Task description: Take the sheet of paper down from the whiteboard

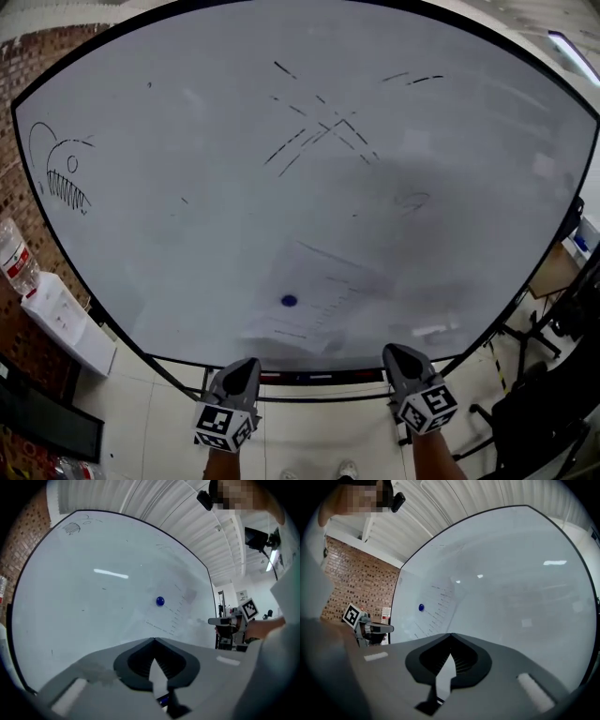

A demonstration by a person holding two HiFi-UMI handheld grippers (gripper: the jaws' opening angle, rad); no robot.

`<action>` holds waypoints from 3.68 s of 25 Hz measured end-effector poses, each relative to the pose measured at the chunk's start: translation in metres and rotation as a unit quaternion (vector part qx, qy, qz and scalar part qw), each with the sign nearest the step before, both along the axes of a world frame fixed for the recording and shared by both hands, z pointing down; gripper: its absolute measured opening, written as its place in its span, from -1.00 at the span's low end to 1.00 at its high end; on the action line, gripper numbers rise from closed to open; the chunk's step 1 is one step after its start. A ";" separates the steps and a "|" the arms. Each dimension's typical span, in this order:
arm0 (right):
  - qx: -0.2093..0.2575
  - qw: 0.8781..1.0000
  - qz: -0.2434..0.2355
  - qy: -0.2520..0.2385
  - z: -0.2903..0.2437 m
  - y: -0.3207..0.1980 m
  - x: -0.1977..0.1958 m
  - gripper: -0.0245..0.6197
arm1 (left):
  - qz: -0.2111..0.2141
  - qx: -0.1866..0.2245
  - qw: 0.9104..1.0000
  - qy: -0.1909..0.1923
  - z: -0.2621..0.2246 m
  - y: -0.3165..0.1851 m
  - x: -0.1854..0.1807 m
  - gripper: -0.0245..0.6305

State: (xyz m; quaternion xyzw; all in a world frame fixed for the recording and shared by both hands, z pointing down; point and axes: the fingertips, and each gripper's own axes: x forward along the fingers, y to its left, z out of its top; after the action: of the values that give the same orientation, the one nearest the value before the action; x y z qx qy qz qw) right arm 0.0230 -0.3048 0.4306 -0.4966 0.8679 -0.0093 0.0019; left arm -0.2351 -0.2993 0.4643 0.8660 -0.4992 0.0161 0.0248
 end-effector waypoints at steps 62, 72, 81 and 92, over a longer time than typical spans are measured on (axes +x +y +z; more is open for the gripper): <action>0.112 0.990 -0.030 0.079 -0.097 -0.052 -0.026 -0.89 | -0.104 0.128 0.956 -0.243 -0.088 -0.084 0.073 -0.53; 0.088 0.993 -0.047 0.060 -0.089 -0.041 -0.020 -0.90 | -0.054 0.106 0.972 -0.204 -0.073 -0.071 0.083 -0.53; 0.056 0.995 -0.026 0.072 -0.067 -0.015 0.025 -0.90 | -0.022 0.071 0.988 -0.137 -0.052 -0.019 0.075 -0.53; -0.006 0.999 0.040 0.020 -0.005 0.011 0.097 -0.90 | -0.082 0.013 0.995 -0.055 -0.016 0.013 0.010 -0.53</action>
State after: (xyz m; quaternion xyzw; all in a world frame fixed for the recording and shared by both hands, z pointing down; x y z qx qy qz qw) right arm 0.1197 -0.2937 0.4258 -0.5309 0.8473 -0.0048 -0.0180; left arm -0.2254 -0.2860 0.4482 0.8204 -0.5690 0.0552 -0.0131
